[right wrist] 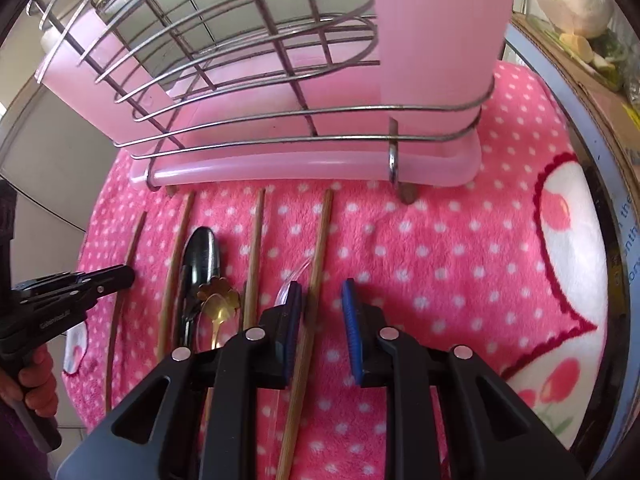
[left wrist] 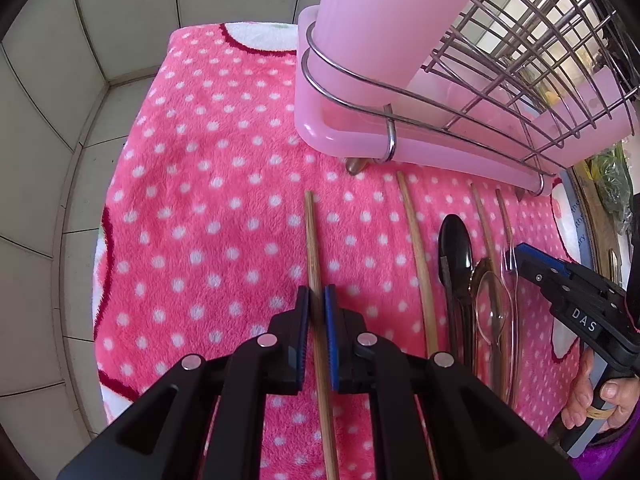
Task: Organize utensils
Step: 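Close the right gripper on the wooden chopstick and lift it, then carry the chopstick upright over the pink cup of the holder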
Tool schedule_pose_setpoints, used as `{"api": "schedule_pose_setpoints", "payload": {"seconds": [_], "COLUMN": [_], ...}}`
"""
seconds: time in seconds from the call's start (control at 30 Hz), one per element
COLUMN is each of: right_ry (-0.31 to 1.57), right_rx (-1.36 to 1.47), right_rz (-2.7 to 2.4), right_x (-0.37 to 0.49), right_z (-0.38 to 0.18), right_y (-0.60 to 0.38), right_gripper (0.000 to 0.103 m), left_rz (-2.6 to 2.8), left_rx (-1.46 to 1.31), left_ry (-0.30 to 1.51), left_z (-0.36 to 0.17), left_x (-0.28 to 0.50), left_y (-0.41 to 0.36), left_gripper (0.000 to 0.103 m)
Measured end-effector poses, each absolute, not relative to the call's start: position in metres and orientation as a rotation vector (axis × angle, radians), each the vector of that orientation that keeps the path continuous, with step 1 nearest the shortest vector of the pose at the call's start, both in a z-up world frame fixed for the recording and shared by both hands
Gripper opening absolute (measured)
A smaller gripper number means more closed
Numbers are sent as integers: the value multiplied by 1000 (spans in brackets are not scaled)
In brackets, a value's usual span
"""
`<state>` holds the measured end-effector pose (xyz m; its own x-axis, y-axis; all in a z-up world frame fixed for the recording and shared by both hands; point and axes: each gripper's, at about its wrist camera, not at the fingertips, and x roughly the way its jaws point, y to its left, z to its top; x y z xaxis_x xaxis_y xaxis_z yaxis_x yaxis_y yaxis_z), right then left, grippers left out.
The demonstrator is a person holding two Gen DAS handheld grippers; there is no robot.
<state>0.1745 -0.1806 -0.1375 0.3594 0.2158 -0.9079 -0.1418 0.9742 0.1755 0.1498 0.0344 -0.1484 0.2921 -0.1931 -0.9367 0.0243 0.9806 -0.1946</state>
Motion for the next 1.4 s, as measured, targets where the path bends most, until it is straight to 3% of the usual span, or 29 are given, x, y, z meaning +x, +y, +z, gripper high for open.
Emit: {"api": "schedule_pose_setpoints", "payload": {"seconds": [0.17, 0.5, 1.03, 1.4], "right_ry": [1168, 993, 671, 557], "right_rx": [82, 294, 272, 298], "right_rz": [241, 269, 235, 247], "right_x": [176, 129, 52, 58], "right_z": [-135, -93, -32, 20], "right_y": [-183, -243, -261, -281], "right_gripper": [8, 8, 7, 6], "left_rz": [-152, -161, -158, -194], "left_rx": [-122, -220, -247, -252], "left_ry": [1254, 1136, 680, 552], "left_z": [-147, -115, -15, 57], "left_x": [149, 115, 38, 41], "left_y": [30, 47, 71, 77], "left_gripper": [7, 6, 6, 6]}}
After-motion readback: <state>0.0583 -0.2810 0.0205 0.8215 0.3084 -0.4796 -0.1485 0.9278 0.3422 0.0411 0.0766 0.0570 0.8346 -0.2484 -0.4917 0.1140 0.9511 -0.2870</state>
